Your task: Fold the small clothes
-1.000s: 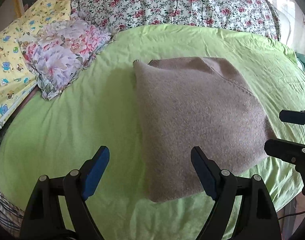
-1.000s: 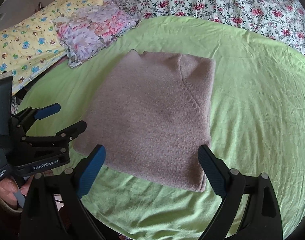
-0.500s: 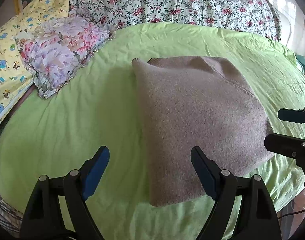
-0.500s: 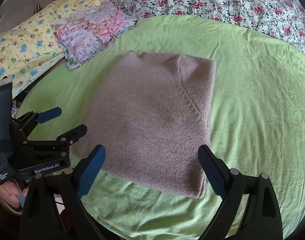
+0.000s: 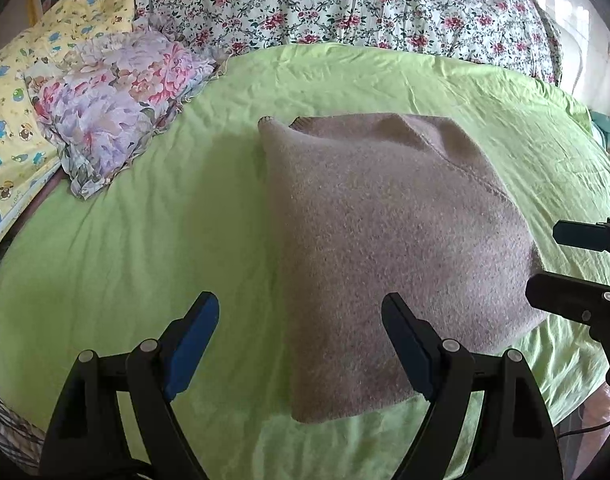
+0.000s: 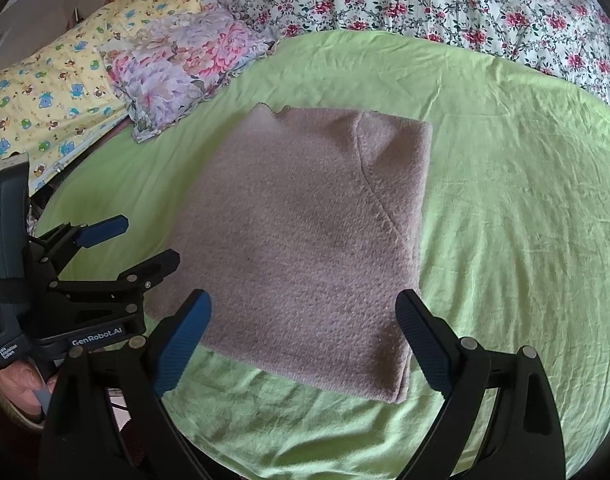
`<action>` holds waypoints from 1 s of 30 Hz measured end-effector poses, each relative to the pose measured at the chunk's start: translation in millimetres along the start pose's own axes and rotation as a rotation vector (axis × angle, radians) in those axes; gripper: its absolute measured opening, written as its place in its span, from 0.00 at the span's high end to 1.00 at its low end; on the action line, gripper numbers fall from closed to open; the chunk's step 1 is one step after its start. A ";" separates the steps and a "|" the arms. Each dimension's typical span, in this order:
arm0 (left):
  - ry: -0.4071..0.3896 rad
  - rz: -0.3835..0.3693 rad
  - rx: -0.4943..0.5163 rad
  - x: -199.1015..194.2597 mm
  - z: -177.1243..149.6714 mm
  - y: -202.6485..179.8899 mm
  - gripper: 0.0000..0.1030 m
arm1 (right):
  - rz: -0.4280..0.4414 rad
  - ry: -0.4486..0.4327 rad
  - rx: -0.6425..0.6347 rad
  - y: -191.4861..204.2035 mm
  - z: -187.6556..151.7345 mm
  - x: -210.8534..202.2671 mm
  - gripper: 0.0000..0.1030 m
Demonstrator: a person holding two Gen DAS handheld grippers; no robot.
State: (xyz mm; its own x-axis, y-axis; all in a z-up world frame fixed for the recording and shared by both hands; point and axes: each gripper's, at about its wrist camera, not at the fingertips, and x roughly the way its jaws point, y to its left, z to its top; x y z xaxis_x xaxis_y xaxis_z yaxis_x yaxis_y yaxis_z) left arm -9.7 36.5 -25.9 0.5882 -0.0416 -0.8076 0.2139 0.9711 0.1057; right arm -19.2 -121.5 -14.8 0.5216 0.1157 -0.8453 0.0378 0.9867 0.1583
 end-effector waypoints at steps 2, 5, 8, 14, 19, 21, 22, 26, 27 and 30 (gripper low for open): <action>0.002 0.001 -0.001 0.8 1.0 0.2 0.19 | 0.000 0.000 -0.002 0.2 0.7 0.3 0.09; 0.000 0.003 -0.002 1.4 2.0 0.5 0.19 | 0.001 -0.001 0.000 0.5 0.6 0.1 0.09; 0.000 -0.004 -0.002 2.2 4.0 0.3 0.19 | 0.001 -0.003 0.002 -0.6 2.0 0.7 0.09; 0.000 0.004 -0.003 3.6 6.2 0.4 0.19 | 0.002 0.001 0.012 -4.6 3.3 2.3 0.09; 0.001 0.012 -0.007 5.1 8.0 1.3 0.19 | 0.002 0.004 0.010 -5.7 3.4 2.8 0.09; 0.001 0.013 -0.008 5.2 8.5 0.6 0.19 | 0.001 0.003 0.010 -5.3 3.3 2.8 0.09; 0.001 0.013 -0.007 5.3 8.6 0.7 0.19 | 0.000 0.003 0.010 -5.2 3.2 2.8 0.09; 0.001 0.015 -0.007 5.6 9.6 0.1 0.19 | 0.001 0.003 0.012 -5.4 3.2 2.7 0.09; 0.001 0.013 -0.006 5.7 9.6 0.4 0.19 | 0.001 0.003 0.012 -5.7 3.3 2.7 0.09; 0.001 0.013 -0.006 5.7 9.6 0.3 0.19 | 0.002 0.003 0.013 -6.3 4.3 3.2 0.09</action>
State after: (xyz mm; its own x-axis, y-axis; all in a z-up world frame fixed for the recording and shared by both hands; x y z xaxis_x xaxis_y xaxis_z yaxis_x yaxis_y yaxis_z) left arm 1.2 34.4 -24.9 0.5899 -0.0282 -0.8070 0.2012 0.9730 0.1131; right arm -14.1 -127.9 -16.3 0.5192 0.1177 -0.8465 0.0476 0.9849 0.1662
